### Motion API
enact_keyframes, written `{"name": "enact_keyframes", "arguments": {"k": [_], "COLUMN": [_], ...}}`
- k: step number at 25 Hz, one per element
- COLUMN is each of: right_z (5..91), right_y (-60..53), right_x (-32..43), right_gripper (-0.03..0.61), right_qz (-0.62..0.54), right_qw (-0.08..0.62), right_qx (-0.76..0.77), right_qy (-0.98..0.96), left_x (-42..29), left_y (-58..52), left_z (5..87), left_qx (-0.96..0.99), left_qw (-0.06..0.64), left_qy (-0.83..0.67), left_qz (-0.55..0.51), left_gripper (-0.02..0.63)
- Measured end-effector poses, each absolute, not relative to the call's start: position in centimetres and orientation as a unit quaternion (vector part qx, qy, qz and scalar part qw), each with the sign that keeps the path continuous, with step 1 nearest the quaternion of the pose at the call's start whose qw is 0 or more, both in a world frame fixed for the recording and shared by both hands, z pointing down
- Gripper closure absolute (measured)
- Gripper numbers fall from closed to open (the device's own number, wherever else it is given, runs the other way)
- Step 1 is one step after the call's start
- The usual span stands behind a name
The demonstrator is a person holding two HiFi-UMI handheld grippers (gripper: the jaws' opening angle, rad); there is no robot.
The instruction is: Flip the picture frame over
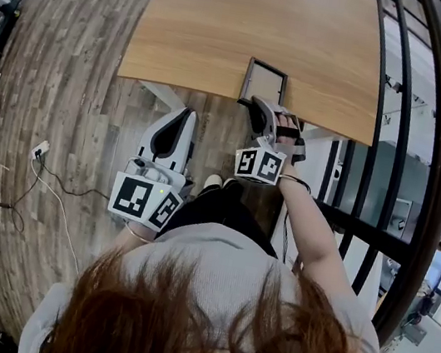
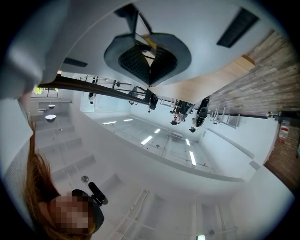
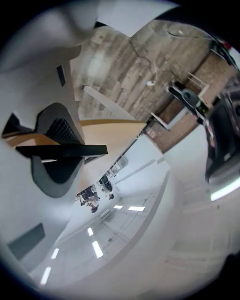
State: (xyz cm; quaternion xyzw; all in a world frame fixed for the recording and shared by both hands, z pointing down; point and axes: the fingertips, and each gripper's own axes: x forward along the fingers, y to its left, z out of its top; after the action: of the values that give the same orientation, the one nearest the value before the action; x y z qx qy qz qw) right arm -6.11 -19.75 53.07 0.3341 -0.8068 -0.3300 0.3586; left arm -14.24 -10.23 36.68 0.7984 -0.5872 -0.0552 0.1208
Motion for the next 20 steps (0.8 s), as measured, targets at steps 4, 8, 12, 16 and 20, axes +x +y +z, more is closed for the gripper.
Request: {"name": "enact_keyframes", "arguments": {"k": [4,8,12,16,20], "right_z": [49.0,45.7,44.5,44.7,45.9], "right_y": [-21.4,-23.1,-25.0,-25.5,-24.4], "right_x": [-5.2,-3.6,0.3,4.7,7.8], "right_gripper": [0.495,0.497,0.497,0.497,0.498], "right_qz": [-0.201,-0.09,0.027,0.152,0.248], "right_qw": [0.246,0.122,0.021,-0.073,-0.149], "right_qx": [0.418,0.477,0.554,0.614,0.641], "right_qy": [-0.851,-0.866,-0.832,-0.771,-0.711], "left_x": [-13.6,-13.1,-12.7,-12.2,-11.8], "left_y": [-10.5,-10.8,-10.9,-11.2,-11.6], "left_z": [36.8,36.8,37.1,37.3,37.4], "left_qx": [0.803,0.807,0.811,0.815,0.82], "left_qw": [0.122,0.125,0.129,0.133,0.135], "left_qy": [-0.581,-0.574,-0.569,-0.562,-0.555], "left_qz": [-0.055,-0.054,-0.05,-0.05,-0.049], "left_gripper": [0.607,0.607,0.607,0.607,0.607]}}
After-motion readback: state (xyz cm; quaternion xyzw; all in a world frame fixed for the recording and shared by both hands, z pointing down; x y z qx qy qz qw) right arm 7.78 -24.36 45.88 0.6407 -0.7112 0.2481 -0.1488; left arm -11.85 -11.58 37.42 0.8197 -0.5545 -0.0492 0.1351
